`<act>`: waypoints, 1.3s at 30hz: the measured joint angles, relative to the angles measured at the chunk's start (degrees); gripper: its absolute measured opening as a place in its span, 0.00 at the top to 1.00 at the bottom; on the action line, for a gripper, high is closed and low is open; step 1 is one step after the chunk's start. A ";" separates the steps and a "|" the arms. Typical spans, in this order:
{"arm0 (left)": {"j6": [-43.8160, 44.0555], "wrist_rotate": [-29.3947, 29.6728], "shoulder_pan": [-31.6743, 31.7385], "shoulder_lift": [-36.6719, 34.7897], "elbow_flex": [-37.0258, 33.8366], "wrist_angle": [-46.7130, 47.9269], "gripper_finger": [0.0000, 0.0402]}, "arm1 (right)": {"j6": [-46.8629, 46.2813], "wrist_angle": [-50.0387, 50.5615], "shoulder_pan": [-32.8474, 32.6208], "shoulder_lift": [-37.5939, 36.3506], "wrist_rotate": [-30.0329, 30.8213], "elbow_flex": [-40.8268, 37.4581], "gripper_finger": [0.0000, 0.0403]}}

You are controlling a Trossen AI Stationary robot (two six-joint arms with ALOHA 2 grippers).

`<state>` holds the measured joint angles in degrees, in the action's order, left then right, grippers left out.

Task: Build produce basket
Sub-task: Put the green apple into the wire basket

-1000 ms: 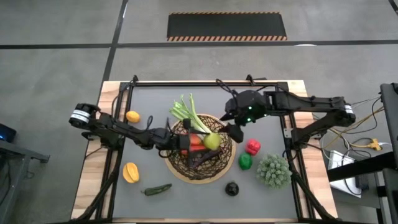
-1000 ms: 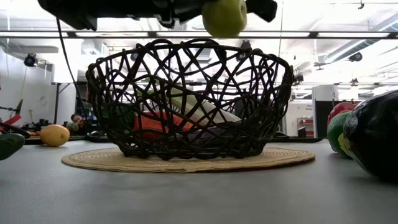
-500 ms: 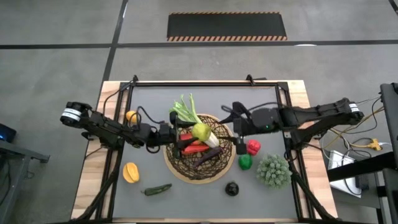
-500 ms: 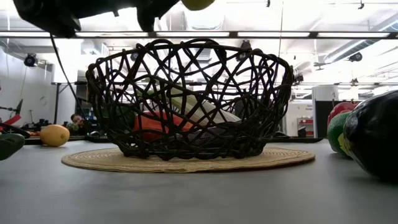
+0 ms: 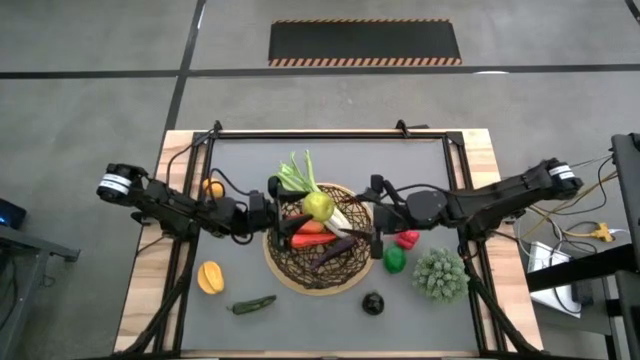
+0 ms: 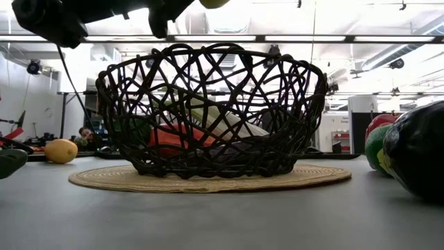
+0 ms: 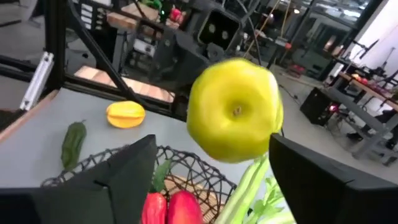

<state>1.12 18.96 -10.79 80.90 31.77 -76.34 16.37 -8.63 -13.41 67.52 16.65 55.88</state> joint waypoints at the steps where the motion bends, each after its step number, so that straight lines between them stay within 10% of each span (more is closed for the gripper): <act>1: -0.02 0.00 0.12 0.00 0.04 -0.02 0.36 | -0.32 -0.34 0.08 0.51 0.08 0.11 0.24; 12: -0.02 -0.02 0.64 0.04 0.15 0.19 0.36 | -1.33 -0.63 1.62 6.46 4.59 4.73 0.12; 39: -0.62 -0.55 0.66 0.07 0.13 3.75 0.36 | -8.88 12.44 2.07 9.08 4.11 12.48 0.38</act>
<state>0.50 18.41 -10.13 80.97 31.90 -72.58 7.50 3.81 -11.33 76.60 20.76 68.35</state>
